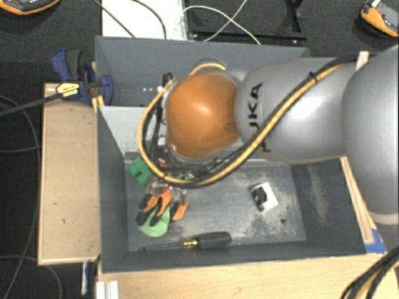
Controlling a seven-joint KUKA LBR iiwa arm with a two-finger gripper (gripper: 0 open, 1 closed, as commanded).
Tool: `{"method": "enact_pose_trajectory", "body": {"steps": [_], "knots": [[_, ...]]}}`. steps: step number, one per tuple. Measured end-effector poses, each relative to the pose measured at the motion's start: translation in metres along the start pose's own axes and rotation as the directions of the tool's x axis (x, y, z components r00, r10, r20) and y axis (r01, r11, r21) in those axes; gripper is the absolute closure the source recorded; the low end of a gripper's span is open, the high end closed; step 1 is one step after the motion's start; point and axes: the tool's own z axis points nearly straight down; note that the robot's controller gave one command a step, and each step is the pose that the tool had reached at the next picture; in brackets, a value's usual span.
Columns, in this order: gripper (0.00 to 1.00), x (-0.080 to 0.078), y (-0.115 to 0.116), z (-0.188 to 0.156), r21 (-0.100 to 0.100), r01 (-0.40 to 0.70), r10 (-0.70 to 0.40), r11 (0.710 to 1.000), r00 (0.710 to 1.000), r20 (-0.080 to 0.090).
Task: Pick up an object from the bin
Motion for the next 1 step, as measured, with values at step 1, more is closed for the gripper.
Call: {"method": "enact_pose_trajectory", "body": {"steps": [1], "knots": [[1.0,-0.0001,0.0001,-0.0119,0.0,0.0,0.0,1.0,1.0,0.0]]}}
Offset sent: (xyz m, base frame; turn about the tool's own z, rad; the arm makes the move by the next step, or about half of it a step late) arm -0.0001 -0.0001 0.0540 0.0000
